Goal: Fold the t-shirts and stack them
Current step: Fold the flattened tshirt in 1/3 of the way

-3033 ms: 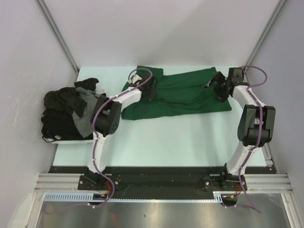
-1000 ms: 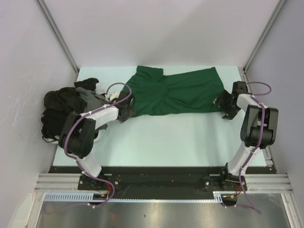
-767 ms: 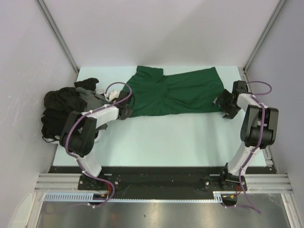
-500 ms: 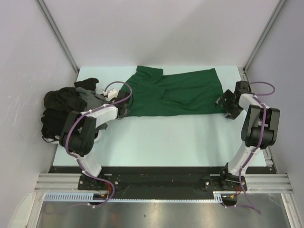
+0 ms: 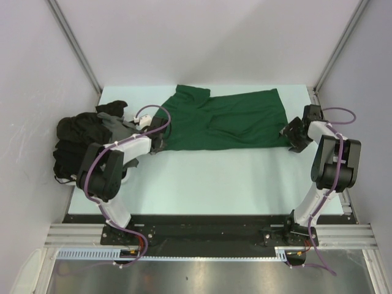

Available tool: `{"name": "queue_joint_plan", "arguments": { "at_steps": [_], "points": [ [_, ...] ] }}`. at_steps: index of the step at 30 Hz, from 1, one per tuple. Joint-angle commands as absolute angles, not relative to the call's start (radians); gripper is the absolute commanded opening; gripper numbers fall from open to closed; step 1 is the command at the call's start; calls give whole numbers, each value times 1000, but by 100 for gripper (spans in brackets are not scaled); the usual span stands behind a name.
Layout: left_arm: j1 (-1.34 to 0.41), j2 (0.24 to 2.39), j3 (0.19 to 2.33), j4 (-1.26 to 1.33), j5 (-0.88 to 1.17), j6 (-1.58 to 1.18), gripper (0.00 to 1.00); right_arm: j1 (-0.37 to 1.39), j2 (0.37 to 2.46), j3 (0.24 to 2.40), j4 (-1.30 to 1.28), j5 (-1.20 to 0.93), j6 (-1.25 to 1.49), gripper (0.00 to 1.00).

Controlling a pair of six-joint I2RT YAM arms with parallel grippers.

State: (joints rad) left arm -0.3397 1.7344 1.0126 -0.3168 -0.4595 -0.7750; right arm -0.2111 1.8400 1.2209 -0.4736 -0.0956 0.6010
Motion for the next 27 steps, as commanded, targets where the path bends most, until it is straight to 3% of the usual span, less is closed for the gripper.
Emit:
{"name": "queue_joint_plan", "arguments": {
  "at_steps": [1,4,7,10,11,16,27],
  "points": [
    [-327,1724,1029,-330,-459,-758,0,-198,1844,1201,-408,-52,664,74],
    [-327,1724,1029,-331,-454,-755,0,-190,1876,1238,-422,-8,640,69],
    [-327,1724,1026,-333,-457,-752,0,-187,1898,1261,-445,50,618,58],
    [-327,1732,1022,-331,-459,-749,0,-189,1899,1259,-451,86,608,39],
    [-327,1732,1022,-334,-460,-749,0,-193,1899,1258,-457,89,604,24],
    [-327,1712,988,-333,-454,-744,0,-207,1884,1235,-492,101,578,3],
    [-350,1490,789,-370,-434,-761,0,-250,1681,976,-535,86,568,0]
  ]
}}
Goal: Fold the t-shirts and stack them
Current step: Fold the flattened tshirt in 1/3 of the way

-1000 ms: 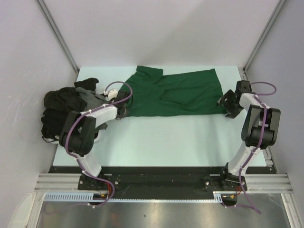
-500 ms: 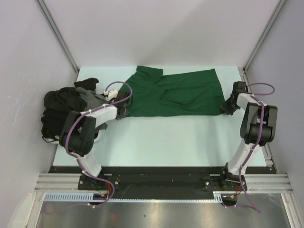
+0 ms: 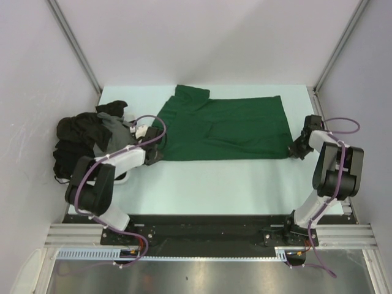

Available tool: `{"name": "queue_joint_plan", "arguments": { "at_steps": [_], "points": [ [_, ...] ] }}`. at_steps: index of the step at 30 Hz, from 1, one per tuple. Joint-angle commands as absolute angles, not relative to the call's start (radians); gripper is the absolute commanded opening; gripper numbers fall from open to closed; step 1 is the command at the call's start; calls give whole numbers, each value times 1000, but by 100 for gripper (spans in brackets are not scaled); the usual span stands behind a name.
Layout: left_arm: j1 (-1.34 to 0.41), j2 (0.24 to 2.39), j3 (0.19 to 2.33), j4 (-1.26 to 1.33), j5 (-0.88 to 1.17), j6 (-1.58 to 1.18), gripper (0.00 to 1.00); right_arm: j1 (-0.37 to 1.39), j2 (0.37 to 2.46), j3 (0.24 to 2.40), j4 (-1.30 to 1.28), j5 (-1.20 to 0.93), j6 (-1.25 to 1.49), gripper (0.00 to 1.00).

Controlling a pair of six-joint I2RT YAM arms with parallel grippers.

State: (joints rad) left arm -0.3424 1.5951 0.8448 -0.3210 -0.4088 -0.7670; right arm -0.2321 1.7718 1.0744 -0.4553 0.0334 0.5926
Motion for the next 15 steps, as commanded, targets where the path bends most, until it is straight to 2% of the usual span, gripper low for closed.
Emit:
{"name": "queue_joint_plan", "arguments": {
  "at_steps": [1,10,15],
  "points": [
    [-356,1474,764,-377,-436,-764,0,-252,1660,953,-538,86,571,0],
    [-459,1206,606,-521,-440,-883,0,-279,1376,750,-621,97,578,0],
    [-500,1091,529,-601,-446,-969,0,-383,1322,722,-658,75,532,0]
  ]
}}
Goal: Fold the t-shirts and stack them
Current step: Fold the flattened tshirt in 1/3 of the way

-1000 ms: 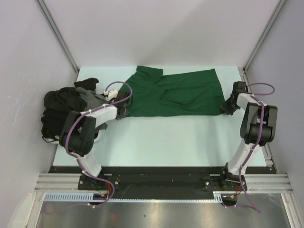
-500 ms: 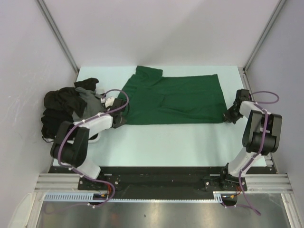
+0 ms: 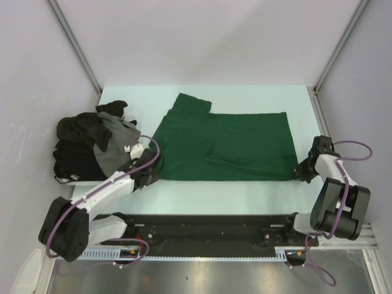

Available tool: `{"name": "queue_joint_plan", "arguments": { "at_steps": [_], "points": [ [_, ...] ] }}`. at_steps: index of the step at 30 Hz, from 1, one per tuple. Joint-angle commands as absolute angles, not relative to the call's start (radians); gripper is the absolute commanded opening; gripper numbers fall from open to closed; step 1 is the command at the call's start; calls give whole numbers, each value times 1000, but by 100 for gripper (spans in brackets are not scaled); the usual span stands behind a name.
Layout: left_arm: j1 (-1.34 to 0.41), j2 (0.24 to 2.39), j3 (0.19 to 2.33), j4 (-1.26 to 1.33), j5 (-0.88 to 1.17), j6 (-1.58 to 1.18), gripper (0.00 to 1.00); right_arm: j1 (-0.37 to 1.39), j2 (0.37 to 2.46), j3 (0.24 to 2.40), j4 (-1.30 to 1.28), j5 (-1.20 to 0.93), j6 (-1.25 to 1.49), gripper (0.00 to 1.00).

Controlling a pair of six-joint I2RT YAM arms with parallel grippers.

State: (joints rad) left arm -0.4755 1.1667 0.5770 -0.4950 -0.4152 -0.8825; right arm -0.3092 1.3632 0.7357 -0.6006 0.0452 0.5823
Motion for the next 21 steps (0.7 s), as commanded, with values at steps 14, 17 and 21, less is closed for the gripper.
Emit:
{"name": "queue_joint_plan", "arguments": {
  "at_steps": [14,17,21],
  "points": [
    [-569,963,408,-710,-446,-1107,0,-443,1282,709,-752,11,627,0],
    [-601,983,429,-732,-459,-1138,0,-443,1253,680,-768,-17,655,0],
    [-646,997,457,-767,-471,-1180,0,-442,1162,681,-813,26,696,0]
  ]
}}
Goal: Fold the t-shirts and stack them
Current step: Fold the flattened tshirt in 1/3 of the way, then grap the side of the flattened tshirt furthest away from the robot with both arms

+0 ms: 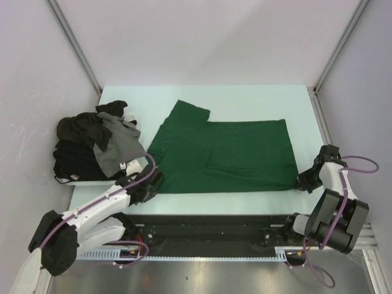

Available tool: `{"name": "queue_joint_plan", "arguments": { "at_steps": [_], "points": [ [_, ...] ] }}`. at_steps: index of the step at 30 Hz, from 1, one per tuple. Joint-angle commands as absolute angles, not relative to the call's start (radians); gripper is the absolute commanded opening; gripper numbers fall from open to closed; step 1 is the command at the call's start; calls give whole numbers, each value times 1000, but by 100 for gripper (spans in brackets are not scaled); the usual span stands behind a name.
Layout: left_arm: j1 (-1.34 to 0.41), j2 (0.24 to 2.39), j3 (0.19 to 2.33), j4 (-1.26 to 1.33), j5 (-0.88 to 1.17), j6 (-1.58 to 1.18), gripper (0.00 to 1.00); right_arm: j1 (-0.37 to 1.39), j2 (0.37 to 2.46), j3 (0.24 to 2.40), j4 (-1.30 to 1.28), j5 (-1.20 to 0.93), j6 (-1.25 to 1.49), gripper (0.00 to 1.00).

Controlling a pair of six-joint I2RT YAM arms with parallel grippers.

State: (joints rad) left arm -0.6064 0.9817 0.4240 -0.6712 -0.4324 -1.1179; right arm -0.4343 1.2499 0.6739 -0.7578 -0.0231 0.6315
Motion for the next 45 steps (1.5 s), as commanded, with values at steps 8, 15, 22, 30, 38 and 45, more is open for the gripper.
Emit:
{"name": "queue_joint_plan", "arguments": {
  "at_steps": [8,15,22,30,38,45],
  "points": [
    [-673,970,472,-862,-503,-1255,0,-472,1121,702,-859,77,709,0],
    [-673,916,451,-850,-492,-1233,0,-492,1108,709,-873,11,692,5],
    [-673,888,598,-897,-498,-1138,62,-491,1089,790,-933,-92,641,79],
    [-673,908,982,-953,-393,-941,96,-454,1061,1079,-901,-155,600,99],
    [-514,1257,1248,-538,-286,-670,99,-212,1352,1371,-654,-92,489,100],
    [-416,1774,1618,-408,-284,-503,96,-196,1646,1499,-531,-52,419,100]
  ]
}}
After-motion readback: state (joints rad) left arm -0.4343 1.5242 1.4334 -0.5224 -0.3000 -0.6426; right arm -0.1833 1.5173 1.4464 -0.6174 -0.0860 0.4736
